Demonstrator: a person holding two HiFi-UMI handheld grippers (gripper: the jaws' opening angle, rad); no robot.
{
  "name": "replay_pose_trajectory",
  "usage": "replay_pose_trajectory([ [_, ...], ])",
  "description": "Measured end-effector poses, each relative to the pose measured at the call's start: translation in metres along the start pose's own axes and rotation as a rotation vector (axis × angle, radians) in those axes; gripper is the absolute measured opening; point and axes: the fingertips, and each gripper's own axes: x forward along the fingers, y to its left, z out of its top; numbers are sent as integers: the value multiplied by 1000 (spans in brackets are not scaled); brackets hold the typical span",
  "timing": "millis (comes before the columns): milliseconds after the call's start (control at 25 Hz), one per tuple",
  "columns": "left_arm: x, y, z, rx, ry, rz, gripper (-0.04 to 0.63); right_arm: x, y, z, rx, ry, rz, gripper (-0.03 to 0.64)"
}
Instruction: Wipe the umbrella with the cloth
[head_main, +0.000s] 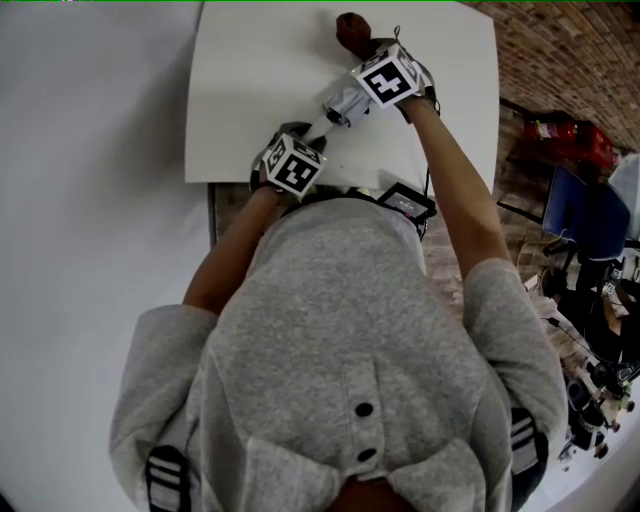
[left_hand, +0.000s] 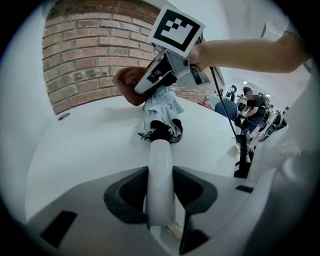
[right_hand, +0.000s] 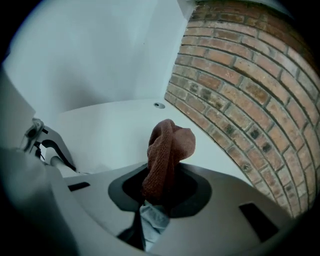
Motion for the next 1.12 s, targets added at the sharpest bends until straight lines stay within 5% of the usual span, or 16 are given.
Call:
replay_pose_trajectory([
  [1120, 15, -3, -1, 1, -6, 17, 155, -11, 113, 1, 151, -36, 398, 96],
])
